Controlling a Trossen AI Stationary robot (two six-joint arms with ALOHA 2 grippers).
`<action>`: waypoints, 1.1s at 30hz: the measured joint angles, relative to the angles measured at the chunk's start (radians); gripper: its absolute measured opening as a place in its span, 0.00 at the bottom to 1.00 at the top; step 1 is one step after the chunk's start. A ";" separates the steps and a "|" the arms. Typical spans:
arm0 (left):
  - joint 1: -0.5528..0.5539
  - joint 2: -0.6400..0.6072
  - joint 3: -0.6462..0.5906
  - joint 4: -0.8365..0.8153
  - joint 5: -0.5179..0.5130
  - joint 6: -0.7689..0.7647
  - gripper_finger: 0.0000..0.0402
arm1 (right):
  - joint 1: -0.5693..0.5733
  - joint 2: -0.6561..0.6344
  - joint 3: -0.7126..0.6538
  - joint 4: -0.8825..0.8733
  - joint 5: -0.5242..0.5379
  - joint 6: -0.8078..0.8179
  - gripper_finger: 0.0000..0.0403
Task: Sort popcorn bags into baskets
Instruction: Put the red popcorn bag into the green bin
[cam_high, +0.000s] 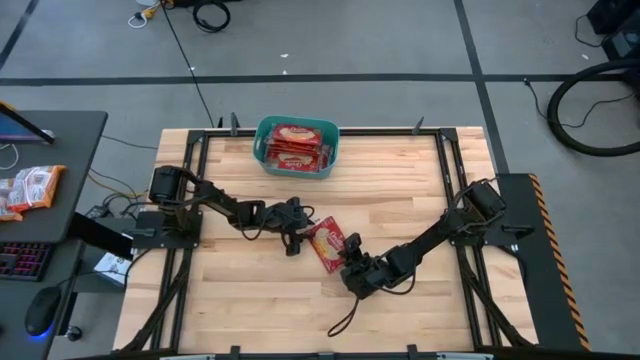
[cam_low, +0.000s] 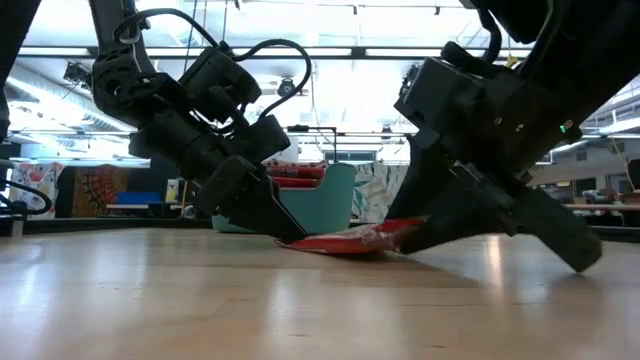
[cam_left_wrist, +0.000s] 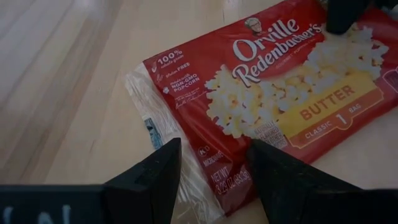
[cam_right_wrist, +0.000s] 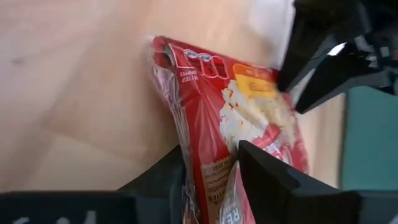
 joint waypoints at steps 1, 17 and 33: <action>0.000 0.000 0.000 0.000 0.000 0.000 0.48 | -0.001 -0.002 -0.001 0.005 0.008 -0.010 0.33; -0.006 -0.287 -0.036 -0.263 0.017 0.012 0.48 | -0.006 -0.004 0.120 -0.126 0.058 -0.054 0.07; -0.009 -0.727 -0.276 -0.255 -0.047 0.010 0.48 | -0.103 -0.196 0.205 -0.343 0.154 -0.054 0.08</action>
